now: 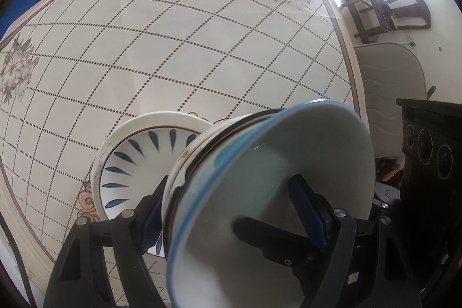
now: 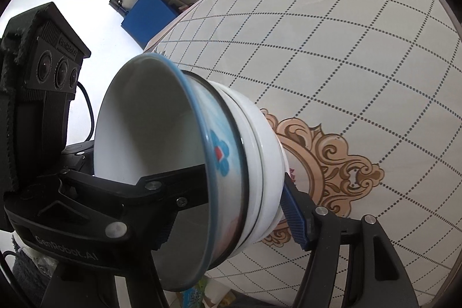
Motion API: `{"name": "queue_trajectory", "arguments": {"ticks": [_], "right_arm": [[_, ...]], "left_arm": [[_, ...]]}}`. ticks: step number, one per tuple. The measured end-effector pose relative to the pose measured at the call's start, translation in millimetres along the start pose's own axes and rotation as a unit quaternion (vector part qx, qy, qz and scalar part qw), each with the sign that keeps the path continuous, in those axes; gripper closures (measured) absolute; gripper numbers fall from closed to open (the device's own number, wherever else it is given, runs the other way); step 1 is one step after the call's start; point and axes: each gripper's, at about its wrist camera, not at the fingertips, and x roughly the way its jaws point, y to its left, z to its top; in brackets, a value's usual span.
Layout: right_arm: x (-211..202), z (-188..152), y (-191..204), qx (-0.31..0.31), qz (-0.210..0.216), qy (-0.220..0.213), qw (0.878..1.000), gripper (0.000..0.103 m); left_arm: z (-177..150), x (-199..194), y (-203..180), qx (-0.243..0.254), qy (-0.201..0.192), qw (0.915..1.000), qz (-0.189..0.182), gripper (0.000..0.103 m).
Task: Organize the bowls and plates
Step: 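Carry the nested bowls with both grippers over the plate stack, then lower the nested bowls onto the plate stack center and open both grippers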
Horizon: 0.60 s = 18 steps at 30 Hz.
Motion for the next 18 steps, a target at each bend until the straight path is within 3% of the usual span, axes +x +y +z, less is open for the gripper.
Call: {"name": "queue_trajectory", "arguments": {"ticks": [8,18], "right_arm": [[51.9,-4.9,22.5,-0.021,-0.001,0.037,0.999,0.036],[105.3,-8.1,29.6,-0.02,-0.026,0.066,0.997,0.036]], "left_arm": [[-23.7,4.3,52.2,-0.039,0.004,0.9992,-0.009,0.024],[-31.9,26.2,75.1,-0.056,0.02,0.998,-0.02,0.024]]}}
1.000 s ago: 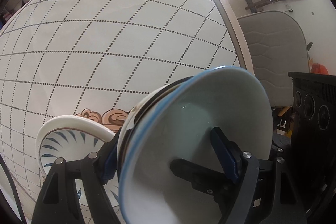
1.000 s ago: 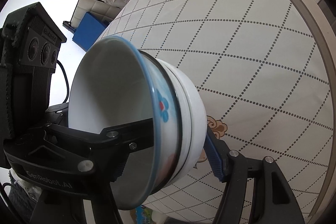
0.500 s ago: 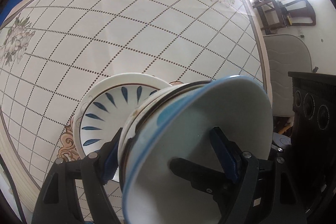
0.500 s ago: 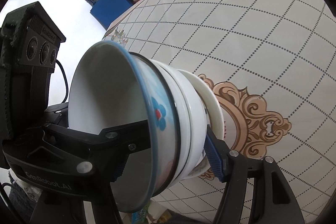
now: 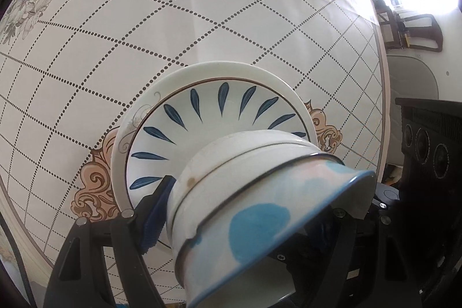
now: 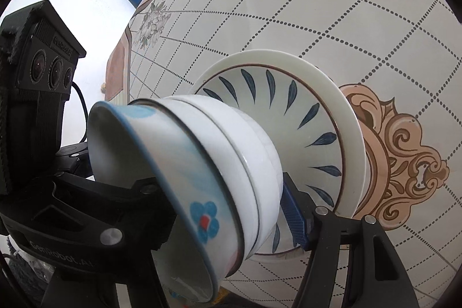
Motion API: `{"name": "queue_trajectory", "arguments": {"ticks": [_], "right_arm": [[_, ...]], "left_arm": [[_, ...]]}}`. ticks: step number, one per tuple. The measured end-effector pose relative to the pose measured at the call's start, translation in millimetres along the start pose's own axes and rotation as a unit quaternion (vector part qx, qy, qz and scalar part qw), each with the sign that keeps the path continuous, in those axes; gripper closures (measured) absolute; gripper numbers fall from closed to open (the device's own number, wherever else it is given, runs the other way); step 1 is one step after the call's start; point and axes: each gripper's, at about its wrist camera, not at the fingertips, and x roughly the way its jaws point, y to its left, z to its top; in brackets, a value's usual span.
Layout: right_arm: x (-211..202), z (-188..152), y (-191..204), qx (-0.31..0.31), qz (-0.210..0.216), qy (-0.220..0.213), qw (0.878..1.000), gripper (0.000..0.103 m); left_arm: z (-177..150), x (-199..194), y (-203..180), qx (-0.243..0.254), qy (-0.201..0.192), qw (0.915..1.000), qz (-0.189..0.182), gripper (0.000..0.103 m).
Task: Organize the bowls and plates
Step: 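Lower the nested bowls onto the plate stack center and open both grippers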
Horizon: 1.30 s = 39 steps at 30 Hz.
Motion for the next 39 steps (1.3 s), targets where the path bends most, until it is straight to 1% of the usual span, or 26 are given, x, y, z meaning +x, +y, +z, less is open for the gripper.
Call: {"name": "queue_trajectory", "arguments": {"ticks": [2,9,16,30,33,39], "right_arm": [[7.5,2.0,5.2,0.003,-0.005,0.004,1.0,0.036],[18.9,-0.2,4.5,0.017,-0.013,0.015,1.0,0.036],[14.3,-4.4,0.0,0.018,-0.021,0.021,0.999,0.036],[20.5,8.7,4.8,0.022,-0.021,0.033,0.999,0.036],[19.6,8.1,1.6,0.027,-0.018,0.036,0.999,0.036],[14.7,6.7,-0.6,0.027,-0.027,0.041,0.998,0.035]], "left_arm": [[0.2,3.5,0.4,0.001,0.003,1.0,0.001,0.024],[1.1,12.1,6.9,0.0,0.017,0.9999,0.0,0.024],[5.3,14.8,8.1,-0.002,0.019,0.9998,-0.001,0.024],[8.1,14.1,11.5,-0.013,0.018,0.9997,-0.009,0.024],[7.7,12.4,11.2,-0.014,0.017,0.9997,-0.008,0.024],[6.9,7.3,12.1,-0.021,0.014,0.9997,-0.006,0.024]]}}
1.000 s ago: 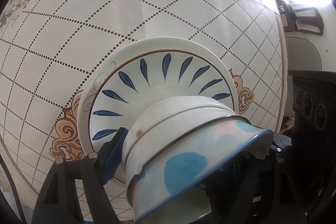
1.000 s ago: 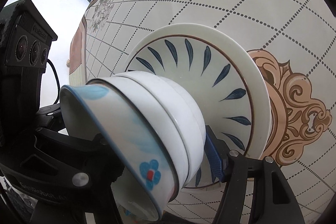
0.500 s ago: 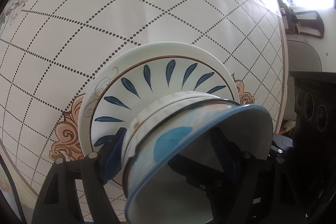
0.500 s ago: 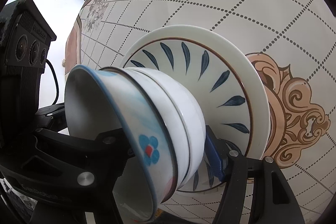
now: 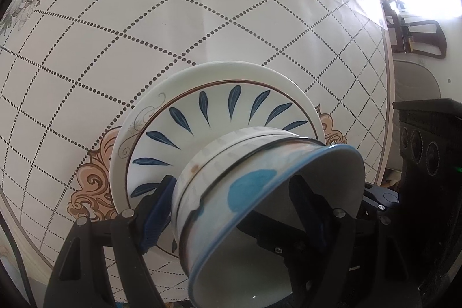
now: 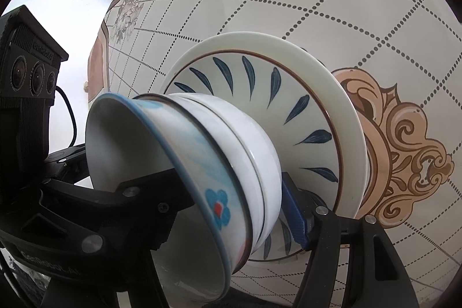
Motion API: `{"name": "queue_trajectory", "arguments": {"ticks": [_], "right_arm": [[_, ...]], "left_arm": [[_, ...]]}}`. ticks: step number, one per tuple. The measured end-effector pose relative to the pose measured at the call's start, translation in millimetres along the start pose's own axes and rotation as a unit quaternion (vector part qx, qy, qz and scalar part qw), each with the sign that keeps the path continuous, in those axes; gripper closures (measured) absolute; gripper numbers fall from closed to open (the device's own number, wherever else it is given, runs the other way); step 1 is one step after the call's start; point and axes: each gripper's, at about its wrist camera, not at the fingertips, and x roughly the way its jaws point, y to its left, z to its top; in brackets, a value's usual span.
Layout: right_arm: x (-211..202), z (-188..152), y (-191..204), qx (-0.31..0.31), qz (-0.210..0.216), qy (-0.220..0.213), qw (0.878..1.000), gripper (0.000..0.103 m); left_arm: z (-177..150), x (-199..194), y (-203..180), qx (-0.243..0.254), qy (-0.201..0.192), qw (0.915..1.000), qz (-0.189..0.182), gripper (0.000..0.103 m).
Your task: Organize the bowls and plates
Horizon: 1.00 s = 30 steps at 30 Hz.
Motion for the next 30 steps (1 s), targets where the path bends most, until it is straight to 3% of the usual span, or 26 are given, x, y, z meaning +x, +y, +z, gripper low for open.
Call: {"name": "queue_trajectory", "arguments": {"ticks": [10,16,21,27,29,30], "right_arm": [[-16.8,-7.0,1.3,-0.003,-0.025,-0.01,1.0,0.035],[-49.1,-20.6,13.8,-0.019,-0.081,-0.046,0.995,0.034],[-79.6,-40.8,33.9,-0.043,-0.128,-0.079,0.988,0.033],[-113.2,-78.4,59.9,-0.076,-0.199,-0.134,0.968,0.033],[-122.9,-94.6,68.5,-0.088,-0.222,-0.153,0.959,0.024],[-127.2,-102.4,72.9,-0.092,-0.228,-0.163,0.956,0.014]], "left_arm": [[-12.4,-22.4,4.3,-0.019,-0.027,0.9993,0.019,0.024],[-38.2,-56.3,0.6,-0.031,-0.093,0.9925,0.073,0.024],[-67.3,-88.5,-3.6,-0.036,-0.158,0.9773,0.136,0.024],[-107.6,-124.9,-9.3,-0.049,-0.225,0.9561,0.181,0.024],[-122.8,-134.4,-13.0,-0.05,-0.244,0.9489,0.194,0.024],[-131.4,-139.2,-14.7,-0.052,-0.255,0.9451,0.198,0.024]]}}
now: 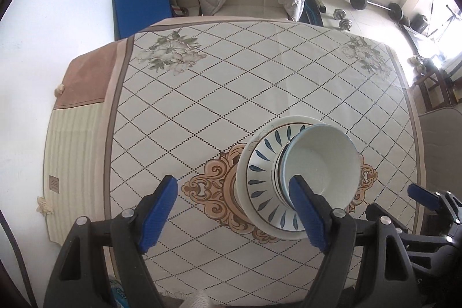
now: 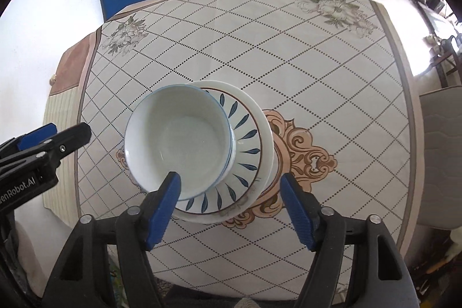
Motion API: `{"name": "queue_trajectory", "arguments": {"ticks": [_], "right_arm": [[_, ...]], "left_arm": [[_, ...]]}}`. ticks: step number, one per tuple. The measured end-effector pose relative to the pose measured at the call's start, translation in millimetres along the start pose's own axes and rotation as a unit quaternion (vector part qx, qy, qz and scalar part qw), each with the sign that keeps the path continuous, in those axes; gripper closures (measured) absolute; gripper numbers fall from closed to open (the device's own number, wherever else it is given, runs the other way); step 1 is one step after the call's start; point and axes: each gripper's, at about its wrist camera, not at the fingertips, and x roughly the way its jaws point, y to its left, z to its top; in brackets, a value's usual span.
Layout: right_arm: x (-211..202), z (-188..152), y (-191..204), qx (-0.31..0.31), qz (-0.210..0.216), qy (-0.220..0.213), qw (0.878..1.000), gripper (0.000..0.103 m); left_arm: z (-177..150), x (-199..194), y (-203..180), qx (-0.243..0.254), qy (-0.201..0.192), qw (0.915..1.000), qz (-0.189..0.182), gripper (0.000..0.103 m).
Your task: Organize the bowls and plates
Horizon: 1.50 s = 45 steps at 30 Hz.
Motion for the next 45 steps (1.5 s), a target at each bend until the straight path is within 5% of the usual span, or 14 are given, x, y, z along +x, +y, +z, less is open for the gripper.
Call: {"name": "queue_trajectory", "arguments": {"ticks": [1,9,15,30,45], "right_arm": [[-7.1,-5.4,2.6,-0.002,-0.003,-0.009,1.0,0.007],[-74.9,-52.8,4.7,-0.008,-0.024,-0.069,0.997,0.0],[-137.9,-88.2,4.5,-0.022,-0.033,-0.13,0.991,0.0],[-264.3,-175.7,-7.2,-0.042,-0.029,-0.208,0.977,0.0],[-353.0,-242.7,18.3,-0.048,-0.087,-0.277,0.956,0.0]], "left_arm": [[-3.7,-8.9,0.9,0.001,-0.012,0.9999,0.003,0.024],[-46.0,-74.5,-1.9,-0.022,-0.092,0.9951,0.03,0.007],[-77.7,-123.8,-11.7,-0.031,-0.133,0.9902,0.028,0.007],[-156.6,-232.1,-35.2,-0.05,-0.175,0.9831,0.019,0.007],[-205.7,-287.5,-21.9,-0.043,-0.217,0.9751,0.013,0.007]]}}
